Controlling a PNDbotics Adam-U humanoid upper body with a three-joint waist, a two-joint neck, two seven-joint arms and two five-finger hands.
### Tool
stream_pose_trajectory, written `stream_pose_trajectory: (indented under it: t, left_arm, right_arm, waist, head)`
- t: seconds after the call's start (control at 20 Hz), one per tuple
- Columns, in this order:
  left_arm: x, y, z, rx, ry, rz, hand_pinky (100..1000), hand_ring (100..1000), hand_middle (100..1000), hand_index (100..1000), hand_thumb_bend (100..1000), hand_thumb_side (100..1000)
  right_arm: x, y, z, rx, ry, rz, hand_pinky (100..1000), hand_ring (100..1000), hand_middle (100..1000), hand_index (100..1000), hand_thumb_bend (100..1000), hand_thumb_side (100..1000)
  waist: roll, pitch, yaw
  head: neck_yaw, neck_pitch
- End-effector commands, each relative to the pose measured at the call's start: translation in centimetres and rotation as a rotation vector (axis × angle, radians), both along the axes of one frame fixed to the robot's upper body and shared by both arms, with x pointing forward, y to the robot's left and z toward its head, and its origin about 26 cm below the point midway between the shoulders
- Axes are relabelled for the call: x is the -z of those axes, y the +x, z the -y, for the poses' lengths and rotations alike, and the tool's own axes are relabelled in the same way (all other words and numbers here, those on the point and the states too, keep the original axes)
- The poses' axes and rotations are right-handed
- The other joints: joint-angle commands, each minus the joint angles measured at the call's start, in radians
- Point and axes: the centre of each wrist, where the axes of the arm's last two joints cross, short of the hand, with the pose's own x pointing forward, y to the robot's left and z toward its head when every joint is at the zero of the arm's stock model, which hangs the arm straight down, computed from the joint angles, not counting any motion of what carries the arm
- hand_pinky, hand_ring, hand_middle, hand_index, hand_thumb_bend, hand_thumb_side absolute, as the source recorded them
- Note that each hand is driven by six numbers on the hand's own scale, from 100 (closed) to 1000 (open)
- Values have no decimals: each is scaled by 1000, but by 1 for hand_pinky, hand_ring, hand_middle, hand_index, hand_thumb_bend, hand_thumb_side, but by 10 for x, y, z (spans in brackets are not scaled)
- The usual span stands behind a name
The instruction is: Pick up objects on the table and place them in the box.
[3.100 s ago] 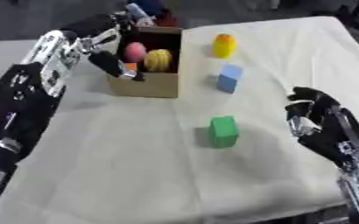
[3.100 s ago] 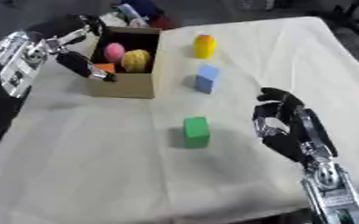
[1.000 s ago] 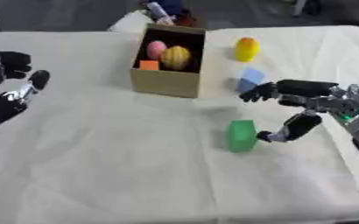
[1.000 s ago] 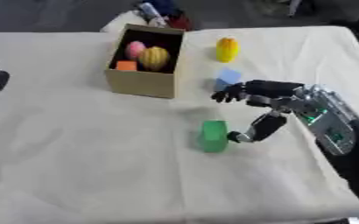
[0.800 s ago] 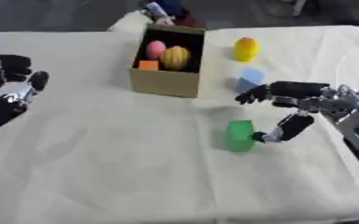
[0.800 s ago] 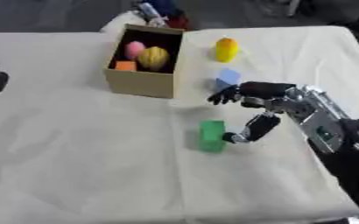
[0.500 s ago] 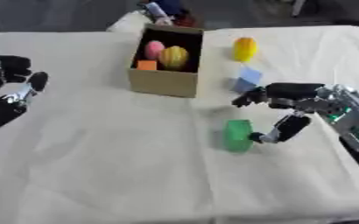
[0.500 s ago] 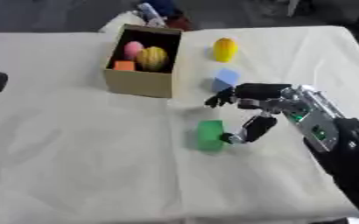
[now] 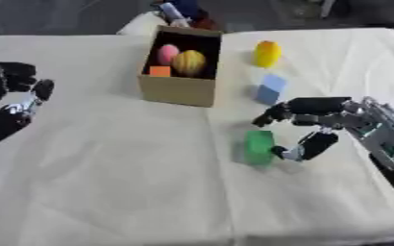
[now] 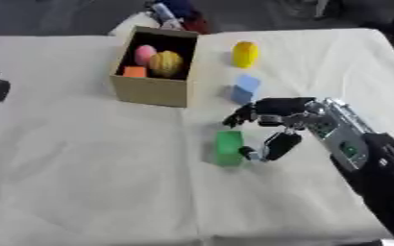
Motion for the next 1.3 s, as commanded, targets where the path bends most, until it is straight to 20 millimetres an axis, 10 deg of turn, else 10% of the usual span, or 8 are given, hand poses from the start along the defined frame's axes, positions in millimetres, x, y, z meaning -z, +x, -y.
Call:
stream_pose_trajectory:
  t: [0.05,0.65,1.1,1.3]
  left_arm:
    - [-9,-1,-2,1,20,24,729,694,648,719,515,535]
    - [-8,-2,-2,3,25,16,729,694,649,723,501,544]
    - [-7,-2,-1,6,21,12,729,694,648,724,484,551]
    - [-7,-2,-1,11,20,11,738,696,651,725,469,555]
  right_arm:
    - [-9,-3,0,-23,-7,-1,799,842,817,948,291,449]
    - [-11,-8,14,17,76,-282,786,821,802,949,180,605]
    - [-12,-9,9,15,33,-206,766,774,709,862,216,493]
    - [-11,-10,5,0,-5,-147,783,804,803,957,243,495]
  waist:
    - [-10,-24,1]
    - [-15,-26,-2]
    - [-14,-26,-3]
    - [-15,-26,-4]
  head:
    - [-2,5]
    - [0,5]
    - [-7,5]
    - [-8,5]
